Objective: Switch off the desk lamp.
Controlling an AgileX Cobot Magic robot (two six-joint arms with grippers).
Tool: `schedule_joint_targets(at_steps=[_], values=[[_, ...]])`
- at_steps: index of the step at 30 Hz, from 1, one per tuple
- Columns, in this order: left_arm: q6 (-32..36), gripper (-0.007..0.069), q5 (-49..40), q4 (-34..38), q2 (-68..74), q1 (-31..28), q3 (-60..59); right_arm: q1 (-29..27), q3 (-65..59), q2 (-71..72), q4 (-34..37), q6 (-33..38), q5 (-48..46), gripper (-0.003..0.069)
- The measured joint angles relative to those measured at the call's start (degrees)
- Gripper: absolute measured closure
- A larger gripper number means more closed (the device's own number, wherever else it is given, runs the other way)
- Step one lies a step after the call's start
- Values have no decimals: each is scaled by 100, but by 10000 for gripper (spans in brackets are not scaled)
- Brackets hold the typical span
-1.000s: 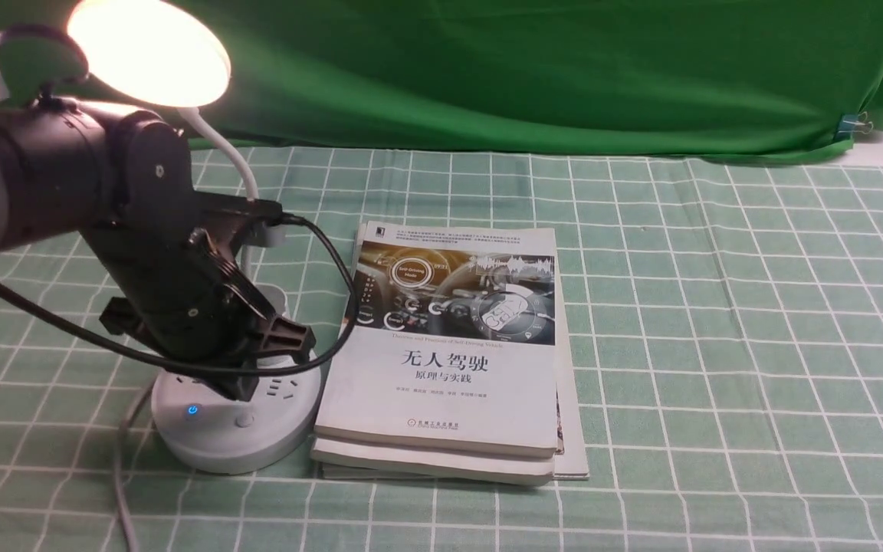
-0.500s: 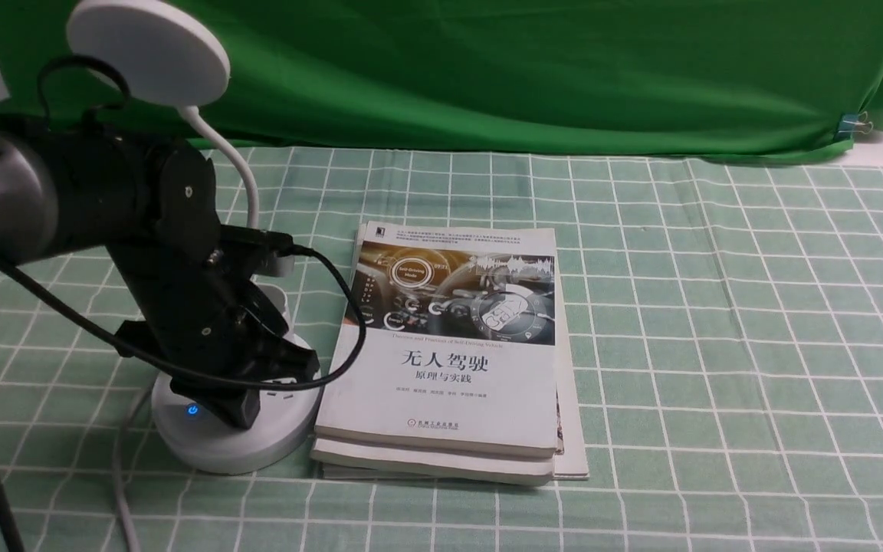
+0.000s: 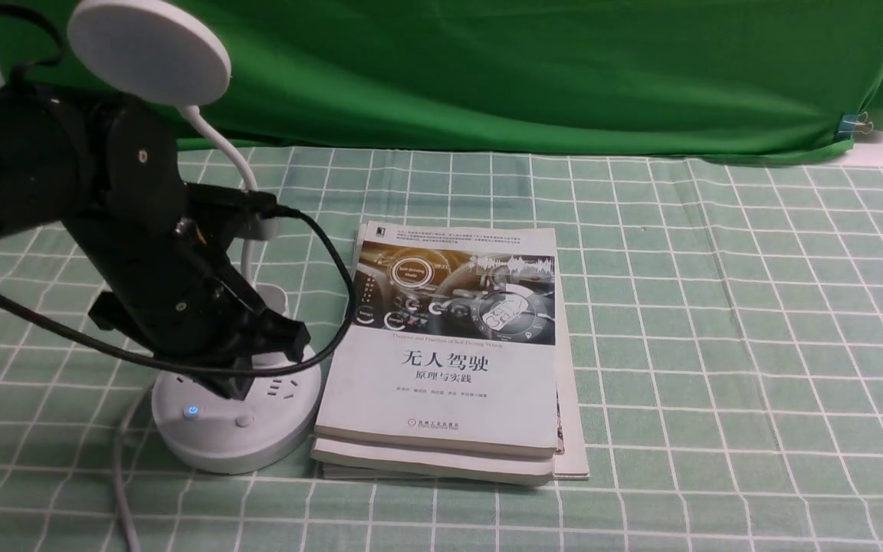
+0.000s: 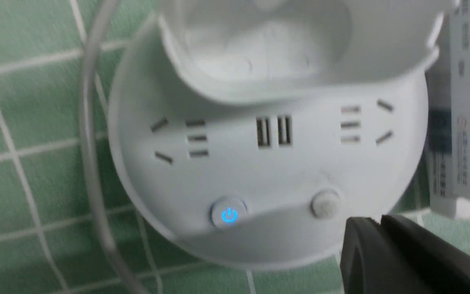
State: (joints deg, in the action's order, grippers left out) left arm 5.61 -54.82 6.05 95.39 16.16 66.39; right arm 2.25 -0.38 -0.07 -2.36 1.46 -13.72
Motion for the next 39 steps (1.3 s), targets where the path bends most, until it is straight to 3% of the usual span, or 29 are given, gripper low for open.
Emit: schedule_joint_targets(at_steps=[9, 21, 29, 39], values=[[19, 601, 988, 209, -1576, 389, -1082, 0, 0, 0, 0, 0, 0, 417], [22, 601, 3079, 189, -5329, 396, -3774, 0, 0, 0, 0, 0, 0, 417], [22, 601, 3264, 189, -6762, 391, -4634, 0, 0, 0, 0, 0, 0, 417], [22, 601, 3266, 189, -6945, 391, -4781, 0, 0, 0, 0, 0, 0, 417]])
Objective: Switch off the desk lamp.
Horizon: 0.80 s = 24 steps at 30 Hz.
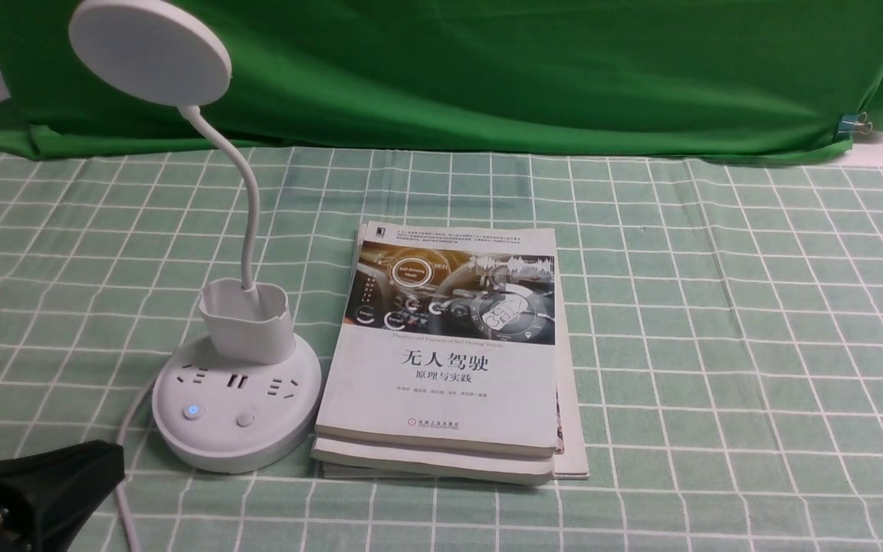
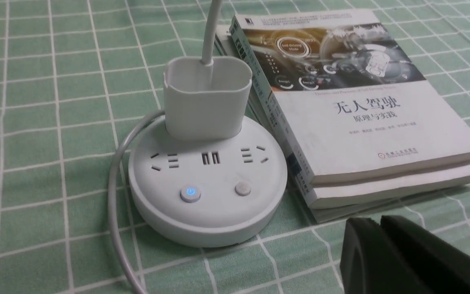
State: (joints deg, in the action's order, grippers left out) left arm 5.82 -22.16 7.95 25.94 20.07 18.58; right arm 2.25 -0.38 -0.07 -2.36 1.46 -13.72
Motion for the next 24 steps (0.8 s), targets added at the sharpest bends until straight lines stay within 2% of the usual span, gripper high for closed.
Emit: schedule_joint_targets(at_steps=[13, 20, 24], values=[[0, 601, 6, 0, 0, 0, 0, 0, 0, 0, 0, 0, 0, 417], [0, 601, 740, 0, -83, -37, -137, 0, 0, 0, 0, 0, 0, 417], [0, 601, 1377, -141, -553, -382, -642, 0, 0, 0, 0, 0, 0, 417]])
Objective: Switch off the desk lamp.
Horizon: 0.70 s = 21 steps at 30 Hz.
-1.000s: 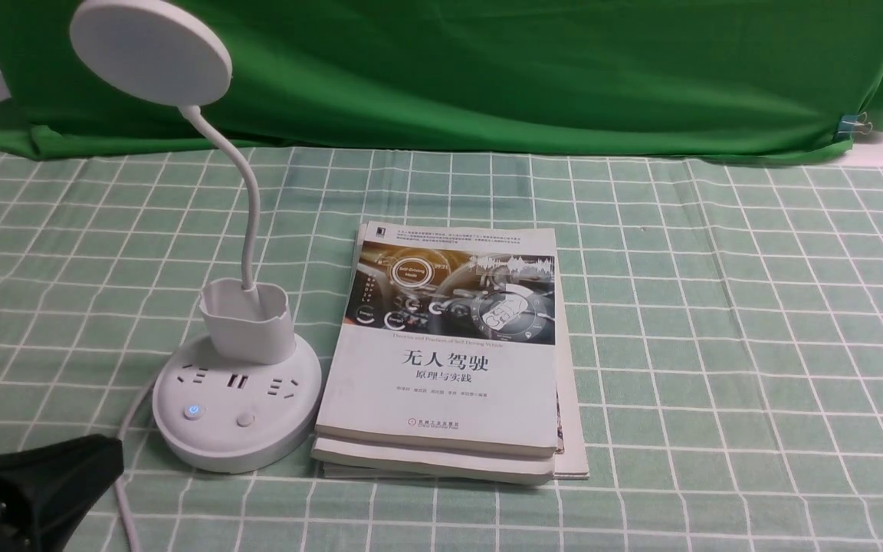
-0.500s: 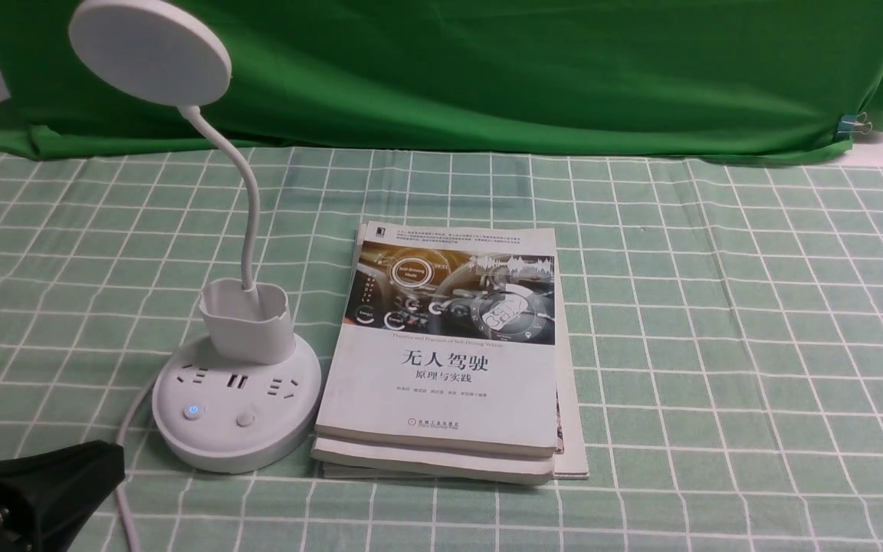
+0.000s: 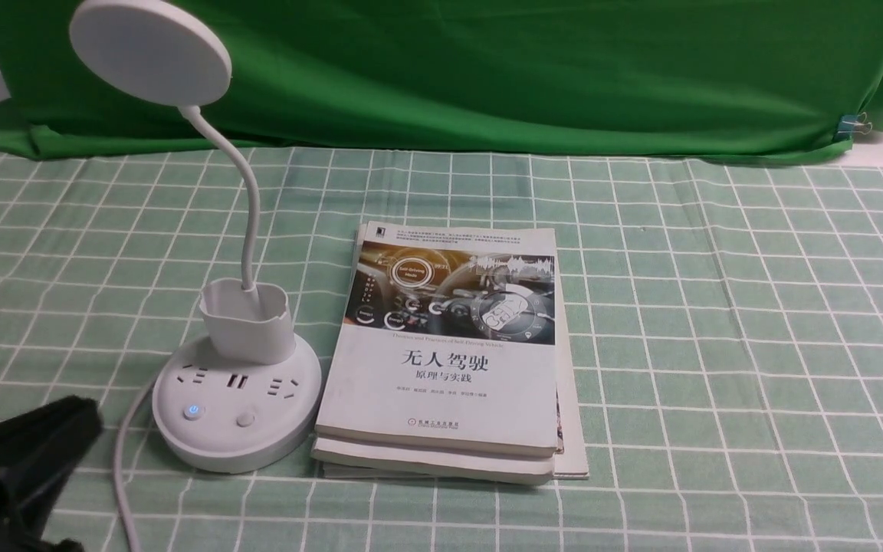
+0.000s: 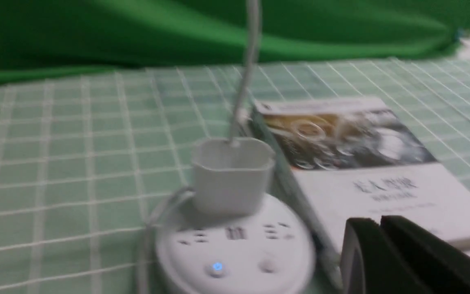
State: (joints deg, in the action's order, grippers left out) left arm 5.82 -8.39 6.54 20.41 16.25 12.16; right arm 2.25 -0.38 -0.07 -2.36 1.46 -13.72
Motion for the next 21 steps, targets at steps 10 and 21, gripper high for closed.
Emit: schedule_joint_targets(at_steps=[10, 21], values=[[-152, 601, -361, 228, -1907, -1949, -1083, 0, 0, 0, 0, 0, 0, 417], [-169, 601, -875, 315, -2048, -2143, -1249, 0, 0, 0, 0, 0, 7, 417]])
